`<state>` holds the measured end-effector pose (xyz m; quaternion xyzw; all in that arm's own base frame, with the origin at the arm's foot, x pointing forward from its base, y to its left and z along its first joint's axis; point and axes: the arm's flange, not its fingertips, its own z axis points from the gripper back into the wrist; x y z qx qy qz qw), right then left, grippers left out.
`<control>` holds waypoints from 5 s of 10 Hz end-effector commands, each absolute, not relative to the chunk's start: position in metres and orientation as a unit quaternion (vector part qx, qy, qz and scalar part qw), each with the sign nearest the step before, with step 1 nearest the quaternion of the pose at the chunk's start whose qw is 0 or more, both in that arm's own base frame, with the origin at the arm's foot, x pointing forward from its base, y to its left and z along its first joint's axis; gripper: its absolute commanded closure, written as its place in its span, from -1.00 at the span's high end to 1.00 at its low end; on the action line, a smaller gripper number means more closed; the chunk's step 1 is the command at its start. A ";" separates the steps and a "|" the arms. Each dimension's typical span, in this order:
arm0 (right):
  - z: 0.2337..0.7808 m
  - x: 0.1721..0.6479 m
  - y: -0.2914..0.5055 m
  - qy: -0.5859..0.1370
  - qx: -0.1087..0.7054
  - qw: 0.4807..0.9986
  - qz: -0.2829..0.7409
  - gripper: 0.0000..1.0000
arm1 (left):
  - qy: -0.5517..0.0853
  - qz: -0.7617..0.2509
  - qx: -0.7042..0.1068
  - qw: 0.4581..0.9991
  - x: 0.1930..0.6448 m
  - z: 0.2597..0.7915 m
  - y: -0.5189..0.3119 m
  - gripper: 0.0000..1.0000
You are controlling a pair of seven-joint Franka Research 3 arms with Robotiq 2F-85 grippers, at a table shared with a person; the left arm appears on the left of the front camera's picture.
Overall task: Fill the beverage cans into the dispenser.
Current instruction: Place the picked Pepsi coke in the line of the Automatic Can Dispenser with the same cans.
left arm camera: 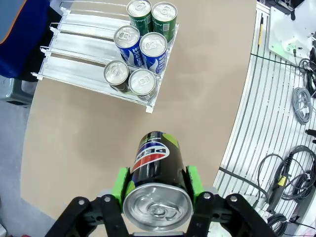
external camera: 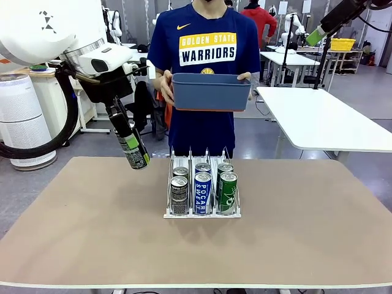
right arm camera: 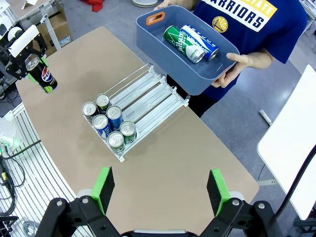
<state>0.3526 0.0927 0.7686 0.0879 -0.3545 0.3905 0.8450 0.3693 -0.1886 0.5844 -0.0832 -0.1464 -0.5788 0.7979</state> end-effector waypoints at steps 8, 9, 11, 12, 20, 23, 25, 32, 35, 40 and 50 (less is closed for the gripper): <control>0.769 0.352 0.093 -0.355 0.088 0.845 0.390 1.00 | -0.146 -0.550 -0.092 0.817 0.360 0.574 -0.208 0.16; 0.769 0.352 0.093 -0.355 0.088 0.845 0.390 1.00 | -0.140 -0.546 -0.083 0.822 0.350 0.570 -0.219 0.16; 0.769 0.352 0.093 -0.355 0.088 0.845 0.390 1.00 | -0.152 -0.527 -0.054 0.835 0.329 0.566 -0.245 0.16; 0.769 0.352 0.093 -0.355 0.088 0.845 0.390 1.00 | -0.161 -0.529 -0.053 0.832 0.321 0.563 -0.251 0.16; 0.769 0.352 0.093 -0.355 0.088 0.845 0.390 1.00 | -0.206 -0.519 -0.019 0.829 0.305 0.472 -0.298 0.16; 0.769 0.352 0.093 -0.355 0.088 0.845 0.390 1.00 | -0.219 -0.530 -0.002 0.819 0.318 0.454 -0.299 0.16; 0.769 0.352 0.093 -0.355 0.088 0.845 0.390 1.00 | -0.206 -0.534 -0.011 0.820 0.315 0.456 -0.297 0.16; 0.769 0.352 0.093 -0.355 0.088 0.845 0.390 1.00 | -0.221 -0.428 -0.002 0.876 0.336 0.428 -0.313 0.16; 0.769 0.352 0.093 -0.355 0.088 0.845 0.390 1.00 | -0.241 -0.419 0.001 0.875 0.354 0.417 -0.308 0.16; 0.769 0.352 0.093 -0.355 0.088 0.845 0.390 1.00 | -0.298 -0.380 0.016 0.875 0.383 0.406 -0.308 0.16; 0.769 0.352 0.093 -0.355 0.088 0.845 0.390 1.00 | -0.212 -0.398 -0.023 0.892 0.403 0.370 -0.318 0.16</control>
